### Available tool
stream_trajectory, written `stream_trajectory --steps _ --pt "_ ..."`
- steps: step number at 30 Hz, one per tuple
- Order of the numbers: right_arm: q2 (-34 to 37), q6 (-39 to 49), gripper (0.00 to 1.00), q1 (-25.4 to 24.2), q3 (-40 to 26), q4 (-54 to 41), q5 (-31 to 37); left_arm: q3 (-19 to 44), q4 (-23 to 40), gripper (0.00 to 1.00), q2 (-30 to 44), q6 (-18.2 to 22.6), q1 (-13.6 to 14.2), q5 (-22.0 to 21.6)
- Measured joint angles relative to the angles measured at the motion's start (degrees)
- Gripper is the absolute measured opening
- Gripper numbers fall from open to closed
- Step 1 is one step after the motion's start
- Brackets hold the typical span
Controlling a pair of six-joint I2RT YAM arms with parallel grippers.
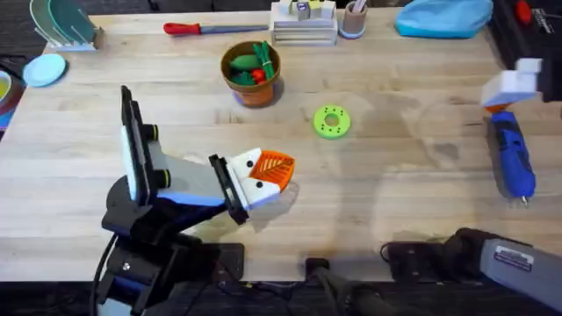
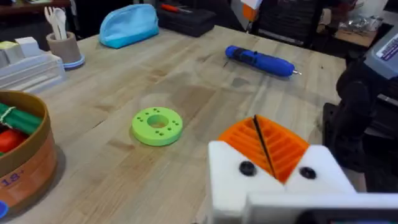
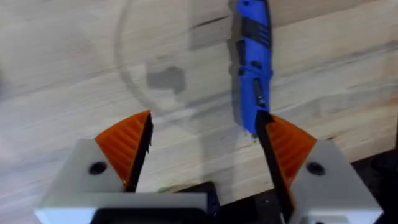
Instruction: Pick up the gripper from the table and insert it into the empty holder that is missing its gripper. Then pick up a screw, insert it into the mounting hole, and use the screwdriver to tighten it. Finally, clean up the table by picking up the vegetable and placing it into the bucket.
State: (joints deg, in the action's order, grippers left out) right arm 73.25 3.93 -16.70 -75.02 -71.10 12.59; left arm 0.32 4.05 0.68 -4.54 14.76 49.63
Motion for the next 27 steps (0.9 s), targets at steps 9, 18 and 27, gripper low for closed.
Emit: stream_trajectory --steps 9,18,27 --pt "2.8 11.4 0.994 -13.8 0.0 0.9 -9.8 0.0 0.0 0.009 0.0 0.0 0.0 -0.5" --pt "11.5 18.4 0.994 -18.7 0.2 3.5 -9.9 0.0 -0.1 0.009 0.0 0.0 0.0 -1.0" --pt "20.5 26.1 0.994 -19.6 0.2 13.4 -8.2 0.0 -0.1 0.009 0.0 0.0 0.0 -1.0"
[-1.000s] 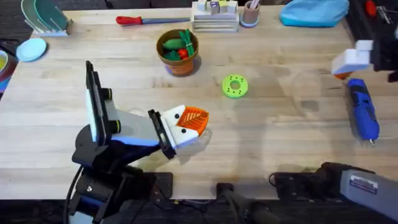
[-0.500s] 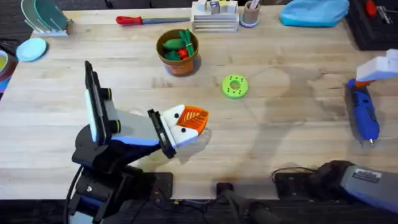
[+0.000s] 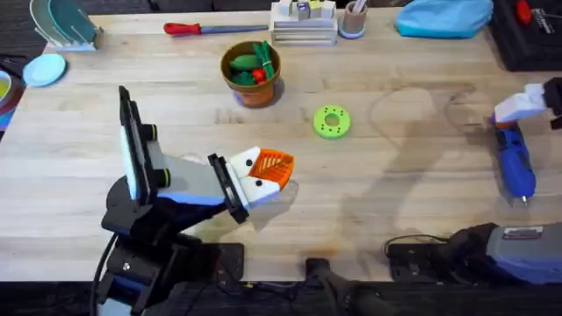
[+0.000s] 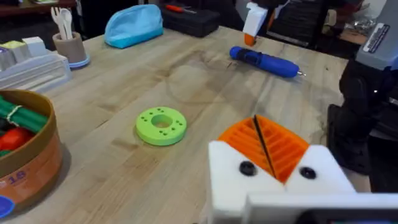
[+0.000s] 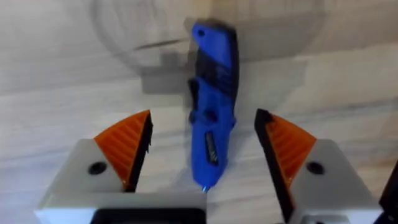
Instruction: Pick up the gripper from the table and insert it into the empty holder that is missing its gripper. Then pick up a screw, insert it into the mounting hole, and use the screwdriver to tighten it. Finally, clean up the table by picking up the vegetable and placing it into the bucket.
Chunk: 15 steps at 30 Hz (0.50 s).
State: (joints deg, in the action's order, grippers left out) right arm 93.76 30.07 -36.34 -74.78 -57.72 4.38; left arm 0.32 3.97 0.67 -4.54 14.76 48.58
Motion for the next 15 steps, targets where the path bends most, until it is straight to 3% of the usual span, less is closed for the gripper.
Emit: stream_trajectory --steps 6,15 --pt "5.4 3.1 0.994 0.0 0.0 5.4 0.3 0.0 0.0 0.009 0.0 0.0 0.0 0.0" --pt "12.2 5.7 0.994 -1.2 0.0 5.5 0.4 0.0 0.0 0.009 0.0 0.0 0.0 0.0"
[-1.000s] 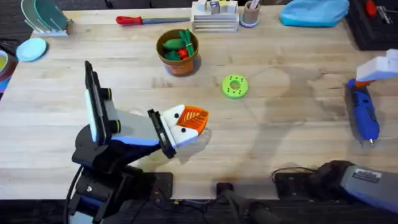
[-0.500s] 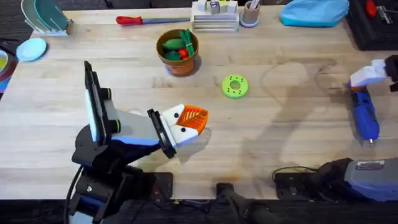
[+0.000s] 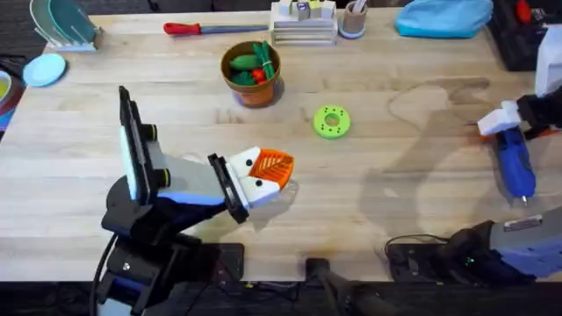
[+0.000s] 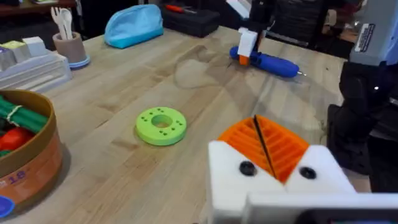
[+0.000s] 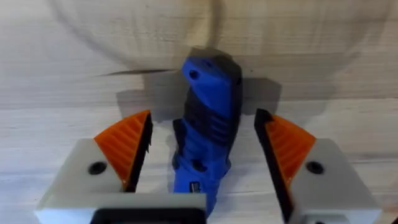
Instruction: Pick up the gripper from the table and insert it into the empty holder that is missing its gripper. Then pick up a screw, insert it into the mounting hole, and use the screwdriver to tighten it. Finally, clean up the table by picking up the vegetable and placing it into the bucket.
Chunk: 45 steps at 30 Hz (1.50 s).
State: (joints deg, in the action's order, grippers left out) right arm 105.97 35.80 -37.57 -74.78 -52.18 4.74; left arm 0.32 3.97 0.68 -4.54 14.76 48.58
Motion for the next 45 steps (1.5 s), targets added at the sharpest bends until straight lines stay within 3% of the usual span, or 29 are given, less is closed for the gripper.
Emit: stream_trajectory --steps 10,13,14,17,25,30,32,45 --pt "1.8 0.7 0.990 -1.7 0.0 1.4 -0.6 0.0 0.0 0.009 0.0 0.0 0.0 0.0" --pt "1.9 0.7 0.940 -1.7 0.0 1.3 -0.9 0.0 0.0 0.009 0.0 0.0 0.0 0.0" --pt "2.0 0.7 0.905 -1.7 0.0 1.2 -1.2 0.0 0.0 0.009 0.0 0.0 0.0 0.0" --pt "2.0 0.8 0.670 -1.7 0.0 1.3 -1.2 0.0 0.0 0.009 0.0 0.0 0.0 0.0" --pt "2.0 0.9 0.260 -1.8 0.0 2.0 -0.6 0.0 0.0 0.009 0.0 0.0 0.0 0.0" --pt "2.0 0.9 0.130 -1.9 0.0 0.5 -0.5 0.0 0.0 0.009 0.0 0.0 0.0 0.0" --pt "2.1 1.0 0.034 -1.9 0.0 -0.2 -0.5 0.0 0.0 0.009 0.0 0.0 0.0 0.0" --pt "2.0 0.8 0.022 2.3 -0.4 -4.2 -1.7 0.0 0.0 0.009 0.0 0.0 0.0 0.0"
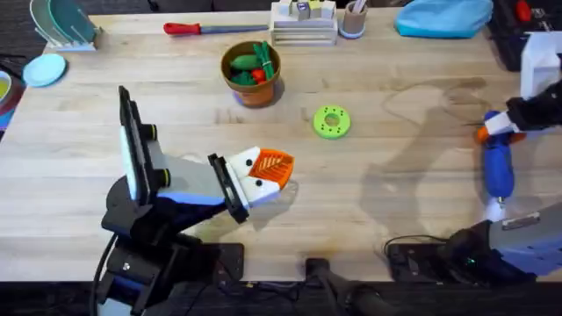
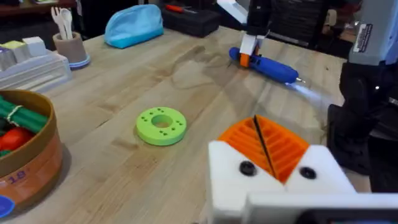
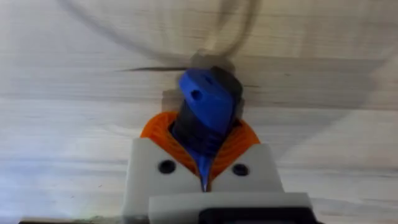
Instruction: Pick up the gripper from the table and insert it into the empty holder that is missing its gripper. Then pick up a screw, insert it into the mounting hole, and use the screwdriver to tighten it. Finally, clean up the table by picking up the vegetable and placing it into the bucket.
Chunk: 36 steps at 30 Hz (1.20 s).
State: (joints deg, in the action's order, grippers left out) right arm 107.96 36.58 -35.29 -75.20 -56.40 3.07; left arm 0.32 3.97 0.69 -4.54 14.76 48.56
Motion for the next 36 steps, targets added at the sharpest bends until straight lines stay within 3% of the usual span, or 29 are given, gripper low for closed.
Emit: stream_trajectory --steps 6,16,22,28,36 --pt "-5.0 -1.4 0.022 4.1 -1.3 -0.7 -2.4 0.0 0.0 0.009 0.0 0.0 0.0 0.0" --pt "-29.9 -9.5 0.022 9.1 -3.1 10.8 -13.3 0.0 0.0 0.009 0.0 0.0 0.0 0.0" --pt "-41.1 -15.5 0.022 13.2 -2.9 14.1 -20.4 0.0 0.0 0.009 0.0 0.0 0.0 0.0" --pt "-51.0 -23.4 0.022 24.2 3.5 27.6 -27.0 0.0 0.0 0.009 0.0 0.0 0.0 0.0" --pt "-61.2 -33.3 0.022 44.3 22.6 53.8 -29.8 0.0 0.0 0.009 0.0 0.0 0.0 0.0"
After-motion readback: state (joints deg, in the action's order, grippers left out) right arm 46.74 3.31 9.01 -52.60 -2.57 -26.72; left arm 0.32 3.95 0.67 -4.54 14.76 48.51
